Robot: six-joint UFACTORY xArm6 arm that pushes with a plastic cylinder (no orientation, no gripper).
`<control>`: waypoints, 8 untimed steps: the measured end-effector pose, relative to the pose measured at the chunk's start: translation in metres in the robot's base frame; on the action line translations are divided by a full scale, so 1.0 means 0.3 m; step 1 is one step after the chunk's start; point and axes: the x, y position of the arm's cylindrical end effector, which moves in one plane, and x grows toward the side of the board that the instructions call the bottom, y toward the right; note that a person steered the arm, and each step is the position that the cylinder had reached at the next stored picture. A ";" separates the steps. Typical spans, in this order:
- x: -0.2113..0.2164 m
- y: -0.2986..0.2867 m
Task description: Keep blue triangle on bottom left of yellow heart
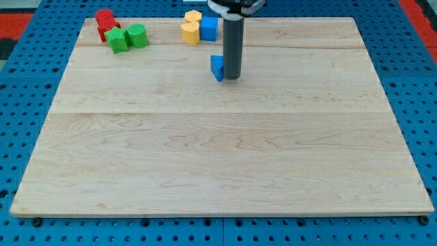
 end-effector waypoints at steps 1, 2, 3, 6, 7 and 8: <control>-0.086 -0.021; -0.078 -0.126; -0.066 -0.308; 0.022 -0.563; -0.014 -0.484; -0.045 -0.421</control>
